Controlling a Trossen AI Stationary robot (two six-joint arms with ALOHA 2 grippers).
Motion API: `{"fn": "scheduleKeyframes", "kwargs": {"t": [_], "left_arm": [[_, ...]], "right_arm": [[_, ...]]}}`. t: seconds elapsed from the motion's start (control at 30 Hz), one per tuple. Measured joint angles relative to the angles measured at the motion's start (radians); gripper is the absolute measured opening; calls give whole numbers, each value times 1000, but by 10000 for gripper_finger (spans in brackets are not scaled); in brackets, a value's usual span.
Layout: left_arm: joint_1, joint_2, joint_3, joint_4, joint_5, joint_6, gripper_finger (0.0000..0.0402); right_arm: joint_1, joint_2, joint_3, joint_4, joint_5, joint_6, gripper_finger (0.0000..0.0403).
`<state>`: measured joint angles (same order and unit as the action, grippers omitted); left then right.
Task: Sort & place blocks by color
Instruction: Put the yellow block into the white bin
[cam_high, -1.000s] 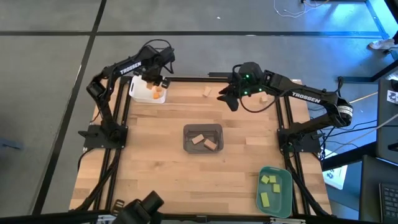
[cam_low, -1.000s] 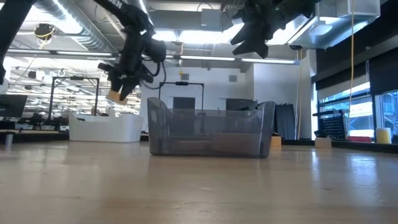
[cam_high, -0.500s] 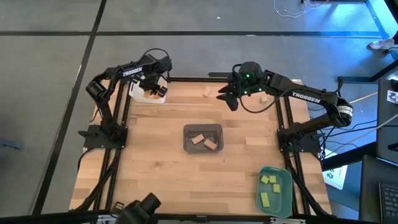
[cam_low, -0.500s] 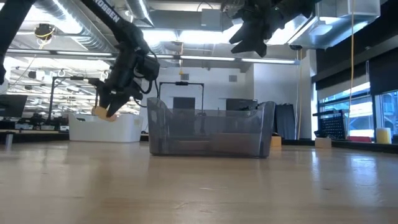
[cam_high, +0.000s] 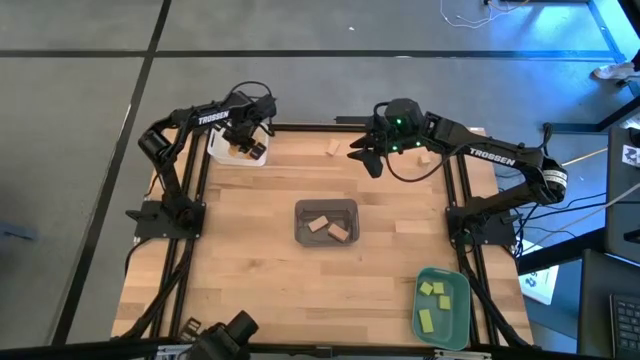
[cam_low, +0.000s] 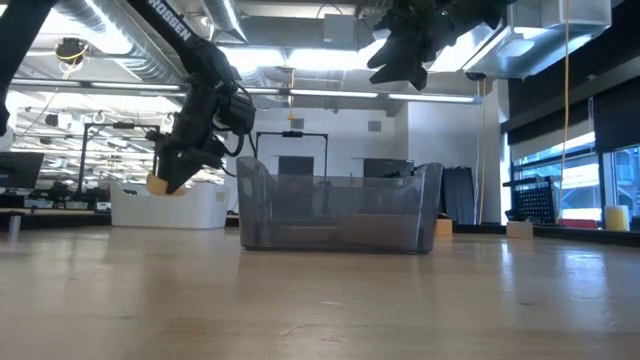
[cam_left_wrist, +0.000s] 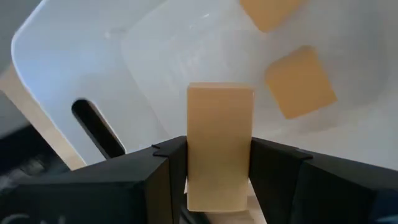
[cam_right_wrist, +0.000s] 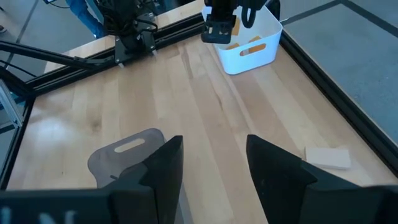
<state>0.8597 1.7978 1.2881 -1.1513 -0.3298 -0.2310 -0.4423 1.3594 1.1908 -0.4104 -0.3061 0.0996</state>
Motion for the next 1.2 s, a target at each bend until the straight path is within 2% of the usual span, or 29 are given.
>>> {"fn": "scheduleKeyframes", "kwargs": {"t": [0.1, 0.3, 0.7, 0.93, 1.2], "left_arm": [[0, 0, 0, 14, 0, 50, 132], [0, 0, 0, 84, -9, 58, 134], [-1, 0, 0, 96, 3, 63, 135], [0, 0, 0, 101, -1, 39, 119], [-1, 1, -23, 129, -2, 92, 150]], "right_arm": [[0, 0, 0, 0, 0, 0, 176], [0, 0, 0, 0, -2, -2, 176], [0, 0, 0, 0, -2, -7, 176], [0, 0, 0, 0, -2, -8, 176], [1, 0, 0, 0, -1, -30, 176]]}}
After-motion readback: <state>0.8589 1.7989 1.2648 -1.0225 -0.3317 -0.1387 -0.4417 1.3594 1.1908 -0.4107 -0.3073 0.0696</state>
